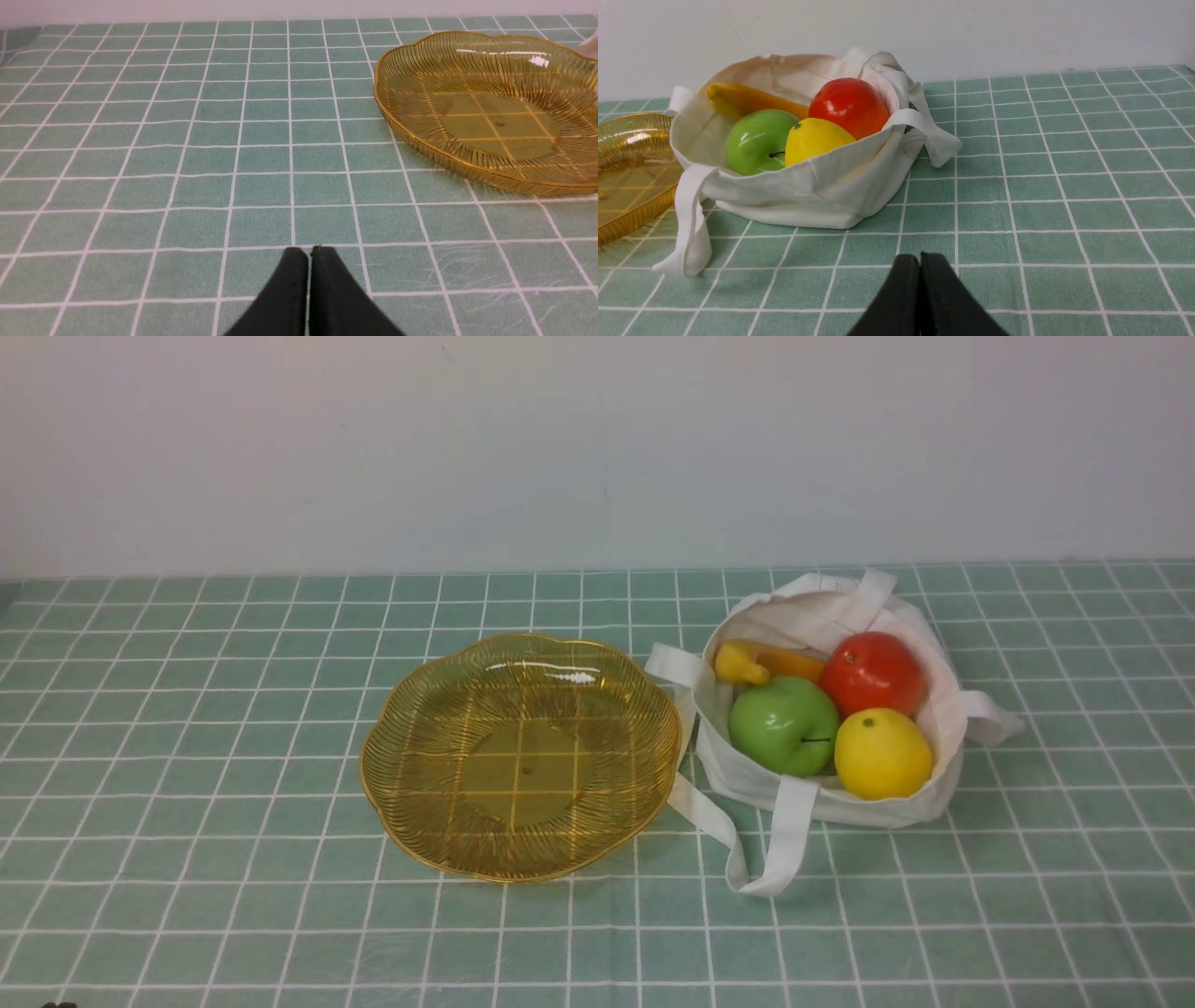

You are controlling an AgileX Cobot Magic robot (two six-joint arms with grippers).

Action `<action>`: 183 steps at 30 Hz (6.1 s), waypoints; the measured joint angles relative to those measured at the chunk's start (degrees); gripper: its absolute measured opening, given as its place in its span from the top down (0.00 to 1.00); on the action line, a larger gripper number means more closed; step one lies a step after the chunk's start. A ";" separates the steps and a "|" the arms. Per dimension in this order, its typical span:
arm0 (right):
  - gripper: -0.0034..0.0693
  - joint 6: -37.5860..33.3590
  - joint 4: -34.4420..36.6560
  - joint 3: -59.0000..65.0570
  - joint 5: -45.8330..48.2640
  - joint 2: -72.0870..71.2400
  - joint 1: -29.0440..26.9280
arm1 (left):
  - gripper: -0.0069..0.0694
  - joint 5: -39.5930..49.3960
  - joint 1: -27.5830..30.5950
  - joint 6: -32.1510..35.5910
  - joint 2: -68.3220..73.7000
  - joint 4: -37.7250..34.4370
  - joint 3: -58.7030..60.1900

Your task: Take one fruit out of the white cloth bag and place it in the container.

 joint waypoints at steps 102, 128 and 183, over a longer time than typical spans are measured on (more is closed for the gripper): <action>0.61 -3.23 15.28 -98.22 35.60 119.02 14.21 | 0.92 0.00 0.00 0.00 0.00 0.00 0.00; 0.81 -3.79 14.28 -98.22 45.98 100.41 14.21 | 0.92 0.00 0.00 0.00 0.00 0.00 0.00; 0.88 -14.32 20.61 -120.33 49.92 109.34 21.84 | 0.92 0.05 0.00 0.00 0.00 -0.04 0.00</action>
